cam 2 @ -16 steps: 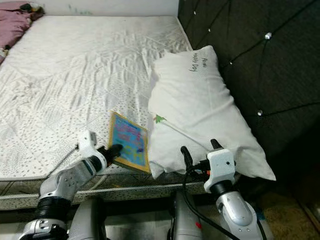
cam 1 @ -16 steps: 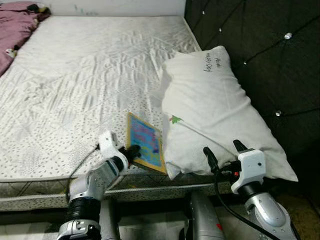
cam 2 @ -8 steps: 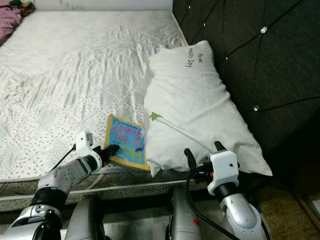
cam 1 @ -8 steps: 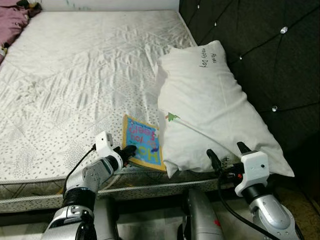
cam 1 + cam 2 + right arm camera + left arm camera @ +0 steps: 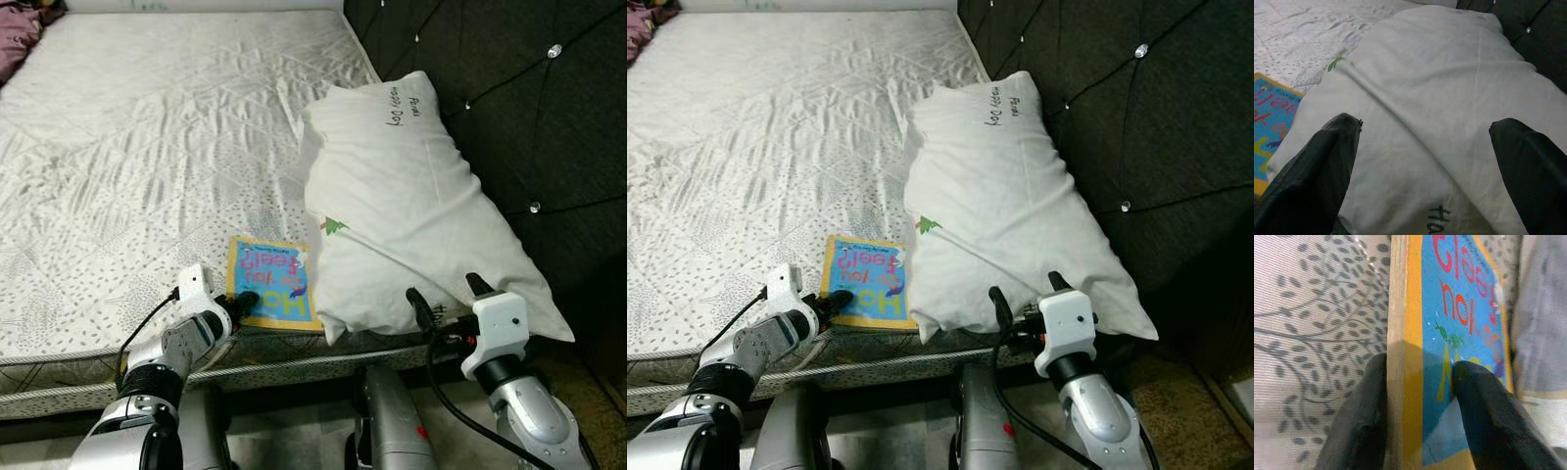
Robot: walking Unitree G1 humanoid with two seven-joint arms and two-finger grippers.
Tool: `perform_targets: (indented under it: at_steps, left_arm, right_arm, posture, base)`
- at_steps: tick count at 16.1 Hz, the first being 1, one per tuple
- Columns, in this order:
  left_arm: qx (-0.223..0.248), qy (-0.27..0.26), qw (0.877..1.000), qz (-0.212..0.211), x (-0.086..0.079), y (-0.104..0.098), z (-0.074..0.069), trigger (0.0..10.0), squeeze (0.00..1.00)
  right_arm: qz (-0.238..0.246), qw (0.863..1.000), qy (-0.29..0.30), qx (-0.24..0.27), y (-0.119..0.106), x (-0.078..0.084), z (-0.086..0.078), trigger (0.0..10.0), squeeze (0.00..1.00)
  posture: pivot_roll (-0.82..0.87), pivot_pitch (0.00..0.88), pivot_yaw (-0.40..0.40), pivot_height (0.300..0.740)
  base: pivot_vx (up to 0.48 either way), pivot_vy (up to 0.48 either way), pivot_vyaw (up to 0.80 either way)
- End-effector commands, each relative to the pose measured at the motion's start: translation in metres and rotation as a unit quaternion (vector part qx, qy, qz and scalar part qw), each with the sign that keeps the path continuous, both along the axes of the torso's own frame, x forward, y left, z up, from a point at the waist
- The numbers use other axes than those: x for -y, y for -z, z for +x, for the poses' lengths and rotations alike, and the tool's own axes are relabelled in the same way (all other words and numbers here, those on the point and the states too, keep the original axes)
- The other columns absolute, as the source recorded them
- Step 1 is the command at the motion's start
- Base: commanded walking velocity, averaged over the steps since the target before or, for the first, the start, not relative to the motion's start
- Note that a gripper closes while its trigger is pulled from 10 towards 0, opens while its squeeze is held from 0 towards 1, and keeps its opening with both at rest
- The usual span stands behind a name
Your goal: Clean up the room
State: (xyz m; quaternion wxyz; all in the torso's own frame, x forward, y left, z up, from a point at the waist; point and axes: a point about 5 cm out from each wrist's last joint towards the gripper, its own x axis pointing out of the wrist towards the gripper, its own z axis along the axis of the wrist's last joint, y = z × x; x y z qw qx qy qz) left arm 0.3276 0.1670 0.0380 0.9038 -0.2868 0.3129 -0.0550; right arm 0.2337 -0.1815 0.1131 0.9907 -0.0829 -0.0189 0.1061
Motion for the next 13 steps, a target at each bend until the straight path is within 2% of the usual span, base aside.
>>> perform_targets:
  at_steps: [1, 3, 5, 6, 10, 13]
  left_arm:
    - [-0.004, -0.004, 1.000, 0.030, -0.007, 0.000, 0.000, 10.0, 1.00]
    - [-0.003, -0.003, 0.999, 0.051, -0.014, 0.000, 0.000, 10.0, 1.00]
    - [-0.002, -0.025, 0.997, 0.075, -0.024, 0.000, 0.000, 10.0, 1.00]
    - [-0.002, -0.028, 0.997, 0.072, -0.024, 0.000, 0.001, 10.0, 1.00]
    - [-0.004, -0.008, 0.997, 0.075, -0.011, 0.005, -0.003, 10.0, 1.00]
    - [0.011, -0.021, 0.994, 0.103, -0.004, 0.003, -0.006, 10.0, 1.00]
  right_arm:
    - [-0.005, 1.000, 0.001, 0.011, -0.004, 0.001, -0.001, 10.0, 0.00]
    - [-0.005, 1.000, 0.001, 0.012, -0.004, 0.001, 0.001, 10.0, 0.00]
    - [-0.004, 1.000, 0.001, 0.014, -0.003, 0.000, 0.003, 10.0, 0.00]
    - [-0.004, 1.000, 0.001, 0.014, -0.003, 0.000, 0.003, 10.0, 0.00]
    - [-0.003, 1.000, -0.001, 0.016, -0.002, -0.002, 0.007, 10.0, 0.00]
    - [-0.002, 1.000, -0.002, 0.021, -0.003, -0.004, 0.010, 10.0, 0.00]
  posture:
    - [-0.13, 0.128, -0.029, 0.559]
    - [-0.12, 0.121, -0.029, 0.559]
    - [-0.11, 0.118, -0.029, 0.559]
    - [-0.11, 0.111, -0.030, 0.559]
    - [-0.10, 0.098, -0.029, 0.559]
    - [-0.10, 0.089, -0.025, 0.559]
  base:
    - [0.000, 0.000, 0.00]
    - [0.000, 0.000, 0.00]
    - [0.000, 0.000, 0.00]
    - [0.000, 0.000, 0.00]
    - [0.000, 0.000, 0.00]
    - [0.000, 0.000, 0.00]
